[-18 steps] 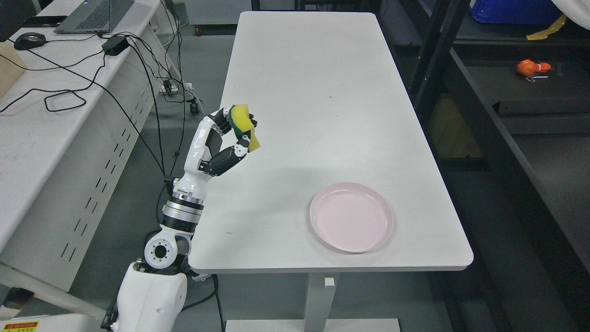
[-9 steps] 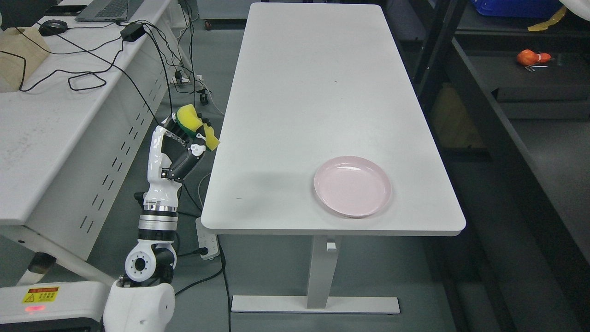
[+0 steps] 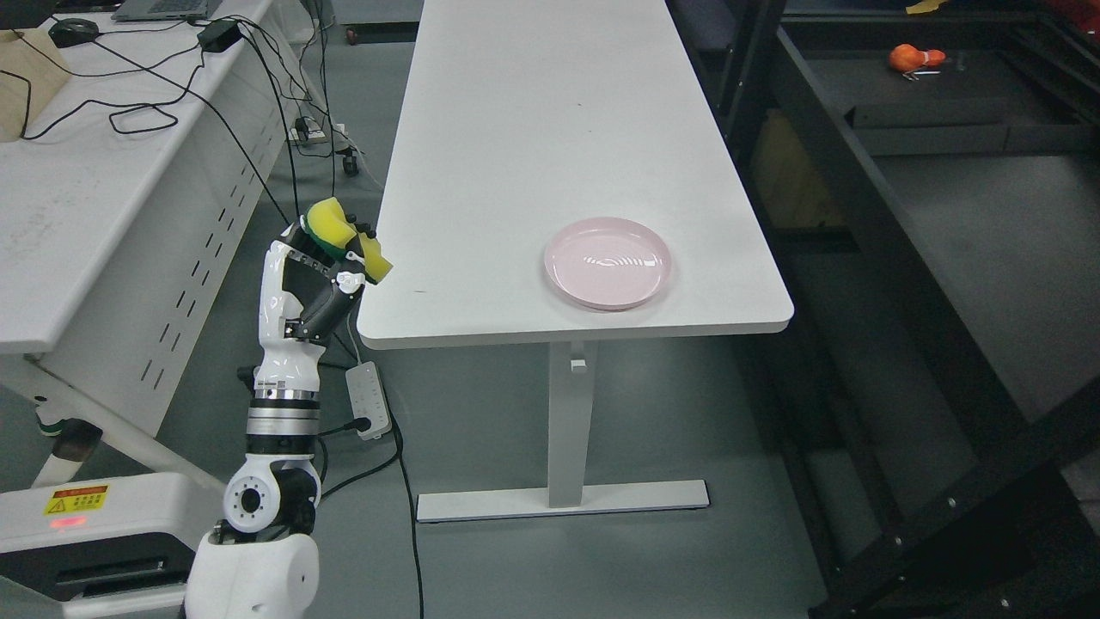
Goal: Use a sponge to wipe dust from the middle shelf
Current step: 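Hold the sponge raised in the left hand while turning toward the shelf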
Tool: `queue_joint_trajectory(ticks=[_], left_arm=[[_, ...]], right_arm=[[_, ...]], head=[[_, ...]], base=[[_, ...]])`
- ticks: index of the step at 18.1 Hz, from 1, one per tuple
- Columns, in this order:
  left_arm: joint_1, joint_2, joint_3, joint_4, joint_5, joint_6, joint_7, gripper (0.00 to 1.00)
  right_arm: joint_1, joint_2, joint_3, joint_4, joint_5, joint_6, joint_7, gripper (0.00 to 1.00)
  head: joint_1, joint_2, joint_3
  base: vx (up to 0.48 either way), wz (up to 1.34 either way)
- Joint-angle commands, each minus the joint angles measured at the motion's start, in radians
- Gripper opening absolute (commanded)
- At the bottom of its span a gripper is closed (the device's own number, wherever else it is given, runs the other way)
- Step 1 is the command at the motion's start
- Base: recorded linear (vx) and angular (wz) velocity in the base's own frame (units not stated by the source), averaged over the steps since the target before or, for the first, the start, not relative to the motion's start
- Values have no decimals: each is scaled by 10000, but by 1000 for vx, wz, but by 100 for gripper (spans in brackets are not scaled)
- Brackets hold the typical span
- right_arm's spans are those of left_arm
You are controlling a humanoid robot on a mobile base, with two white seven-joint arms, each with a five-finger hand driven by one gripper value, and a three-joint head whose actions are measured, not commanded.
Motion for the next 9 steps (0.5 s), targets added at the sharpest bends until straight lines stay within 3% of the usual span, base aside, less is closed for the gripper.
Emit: queue_joint_trajectory(ticks=[1,9], left_arm=[[22,164,-260,-116,35,-8,27,0],[389,164,-766,-315,35,-238,27,0]], right_arm=[[0,-175,0,-175,0,4,8,100],[0,-175,0,-175,0,4,8,100]], head=[[0,0,0],[0,0,0]], base=[[-311,-334],[-280,-646]])
